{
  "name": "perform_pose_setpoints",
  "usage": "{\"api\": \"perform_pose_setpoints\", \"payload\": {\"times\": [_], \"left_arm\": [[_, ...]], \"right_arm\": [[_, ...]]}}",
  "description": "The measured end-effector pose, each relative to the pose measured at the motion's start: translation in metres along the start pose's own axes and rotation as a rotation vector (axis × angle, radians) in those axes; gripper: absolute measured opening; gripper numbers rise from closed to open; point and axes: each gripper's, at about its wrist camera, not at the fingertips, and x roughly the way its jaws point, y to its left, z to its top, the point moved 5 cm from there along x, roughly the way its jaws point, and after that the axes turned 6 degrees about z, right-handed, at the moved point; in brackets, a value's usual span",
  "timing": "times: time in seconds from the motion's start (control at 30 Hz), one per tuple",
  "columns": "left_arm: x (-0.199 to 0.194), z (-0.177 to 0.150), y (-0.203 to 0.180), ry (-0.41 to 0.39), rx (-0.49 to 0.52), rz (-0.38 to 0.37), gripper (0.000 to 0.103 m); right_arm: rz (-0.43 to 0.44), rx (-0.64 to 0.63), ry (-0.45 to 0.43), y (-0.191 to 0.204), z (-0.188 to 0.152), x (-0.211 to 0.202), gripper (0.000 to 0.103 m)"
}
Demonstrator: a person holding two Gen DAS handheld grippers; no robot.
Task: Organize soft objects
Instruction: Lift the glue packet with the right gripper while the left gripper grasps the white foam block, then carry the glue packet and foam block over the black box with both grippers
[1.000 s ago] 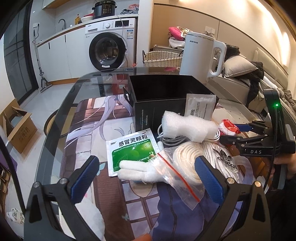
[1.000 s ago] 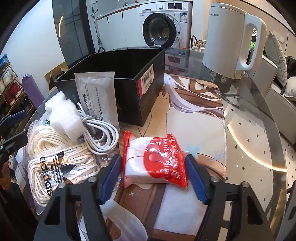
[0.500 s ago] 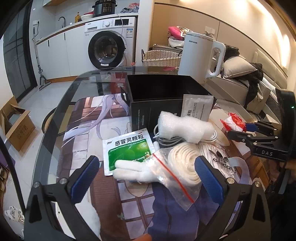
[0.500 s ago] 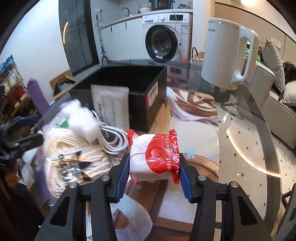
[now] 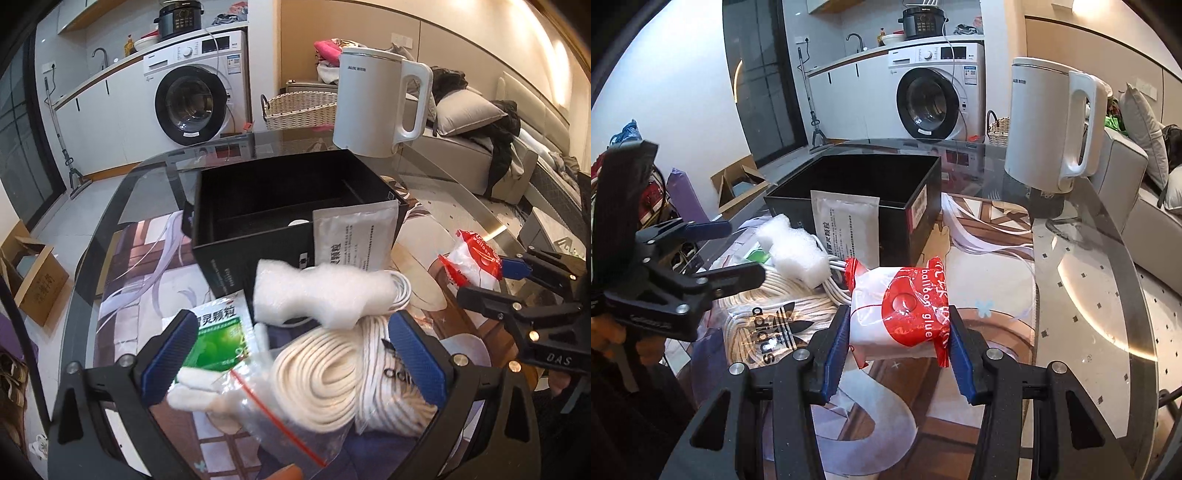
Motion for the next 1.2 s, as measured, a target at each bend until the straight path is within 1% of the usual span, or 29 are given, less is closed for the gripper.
{"api": "perform_pose_setpoints", "payload": {"times": [0.17, 0.3, 0.43, 0.5, 0.53, 0.57, 0.63, 0.73, 0.9, 1.2], "left_arm": [[0.016, 0.005, -0.006, 0.036, 0.041, 0.029, 0.103], [0.027, 0.003, -0.007, 0.066, 0.051, 0.045, 0.103], [0.027, 0.006, -0.010, 0.046, 0.058, 0.030, 0.101], [0.026, 0.006, -0.010, 0.044, 0.054, 0.003, 0.088], [0.027, 0.005, -0.010, 0.050, 0.053, -0.011, 0.078], [0.029, 0.004, -0.010, 0.058, 0.055, -0.016, 0.074], [0.027, 0.003, -0.009, 0.050, 0.060, -0.021, 0.072], [0.024, 0.001, -0.006, 0.039, 0.052, -0.041, 0.072], [0.015, -0.001, -0.002, 0.020, 0.041, -0.028, 0.071], [-0.010, 0.003, 0.013, -0.055, -0.012, -0.009, 0.071]], "right_arm": [[0.007, 0.012, -0.006, -0.007, -0.001, -0.002, 0.050], [0.012, 0.013, -0.007, -0.008, -0.002, -0.003, 0.050], [0.014, 0.010, -0.003, -0.007, -0.002, -0.002, 0.050], [0.014, 0.008, 0.000, -0.007, -0.002, -0.001, 0.050], [0.014, 0.007, 0.001, -0.007, -0.003, 0.000, 0.050], [0.013, 0.006, 0.002, -0.007, -0.003, 0.000, 0.050], [0.011, 0.005, 0.004, -0.007, -0.002, 0.001, 0.050], [0.013, 0.003, 0.003, -0.007, -0.002, 0.002, 0.050], [0.012, -0.002, -0.002, -0.006, -0.001, 0.003, 0.050], [0.015, -0.022, -0.018, 0.003, 0.003, 0.001, 0.050]]}}
